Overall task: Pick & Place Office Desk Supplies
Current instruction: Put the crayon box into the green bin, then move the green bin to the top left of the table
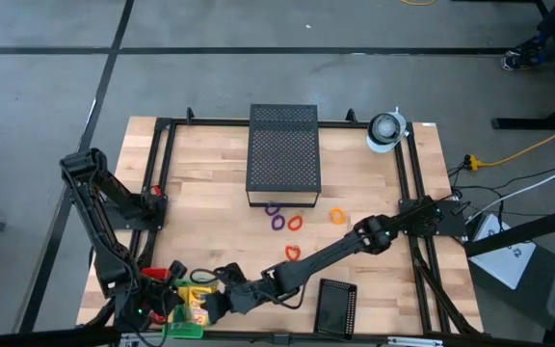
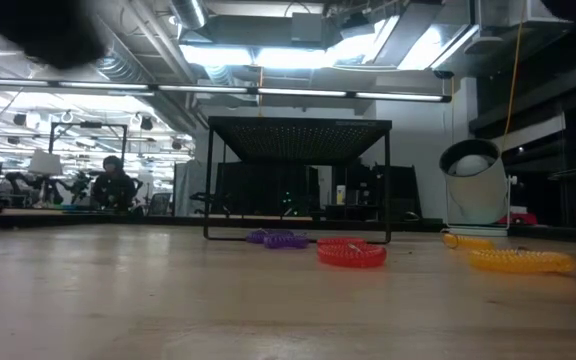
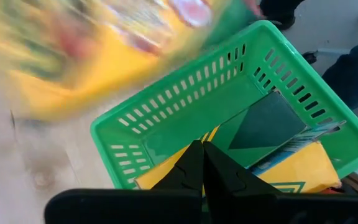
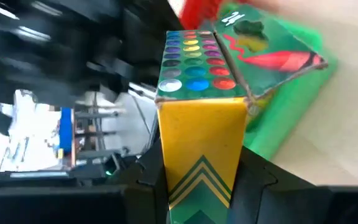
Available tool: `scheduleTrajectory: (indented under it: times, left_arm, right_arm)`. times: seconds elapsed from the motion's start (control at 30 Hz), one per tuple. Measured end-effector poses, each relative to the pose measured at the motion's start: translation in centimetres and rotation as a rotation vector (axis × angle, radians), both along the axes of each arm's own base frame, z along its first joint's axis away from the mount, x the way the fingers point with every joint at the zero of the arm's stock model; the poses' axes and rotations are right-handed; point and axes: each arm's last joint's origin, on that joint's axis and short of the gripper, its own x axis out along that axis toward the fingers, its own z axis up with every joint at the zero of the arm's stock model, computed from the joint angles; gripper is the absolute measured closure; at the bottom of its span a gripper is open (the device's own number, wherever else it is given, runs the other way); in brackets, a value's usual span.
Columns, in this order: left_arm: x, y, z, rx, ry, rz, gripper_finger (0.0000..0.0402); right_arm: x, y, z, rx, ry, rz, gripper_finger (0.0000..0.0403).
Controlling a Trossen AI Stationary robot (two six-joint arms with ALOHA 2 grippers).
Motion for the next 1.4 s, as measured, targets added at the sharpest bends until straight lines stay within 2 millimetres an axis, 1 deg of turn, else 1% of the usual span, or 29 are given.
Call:
scheduleTrajectory:
  times: [0.1,0.17,0.4,0.6,0.77,1.03,1.1,1.2,1.27,1.33,1.4]
  left_arm:
    - [0.2,0.1,0.0,0.008,-0.006,0.005,0.0400]
    - [0.3,0.2,0.0,0.012,-0.008,0.006,0.0400]
    - [1.0,0.5,0.0,0.020,-0.005,0.011,0.0400]
    - [1.4,0.5,0.0,0.018,-0.011,-0.007,0.0400]
    - [1.3,0.4,0.0,0.009,0.002,-0.014,0.0400]
    - [0.7,0.1,0.1,0.000,0.003,-0.026,0.0400]
    - [0.5,0.1,0.1,-0.002,0.003,-0.026,0.0400]
    - [0.2,0.0,0.0,-0.007,0.007,-0.027,0.0400]
    - [0.0,-0.1,0.1,-0.010,0.005,-0.027,0.0400]
    - [-0.2,-0.2,0.1,-0.013,0.004,-0.026,0.0400]
    - [-0.4,-0.3,0.1,-0.014,0.004,-0.029,0.0400]
  right_arm:
    - [0.6,0.1,-2.3,0.037,0.015,0.018,0.0290]
    - [0.7,0.0,-3.0,0.051,0.033,0.032,0.0290]
    - [0.8,-0.1,-3.0,0.062,0.039,0.040,0.0290]
    - [0.7,-0.3,-3.4,0.104,0.104,0.055,0.0290]
    - [1.0,-0.9,-3.4,0.107,0.111,0.050,0.0290]
    - [1.6,-2.0,-3.4,0.098,0.104,0.057,0.0289]
    - [1.7,-2.3,-3.3,0.101,0.098,0.054,0.0262]
    - [1.8,-2.4,-3.2,0.122,0.089,0.064,0.0194]
    - [1.9,-2.3,-2.9,0.146,0.067,0.060,0.0157]
    - [2.0,-2.3,-2.7,0.163,0.053,0.060,0.0132]
    - [2.0,-2.1,-2.6,0.175,0.043,0.056,0.0123]
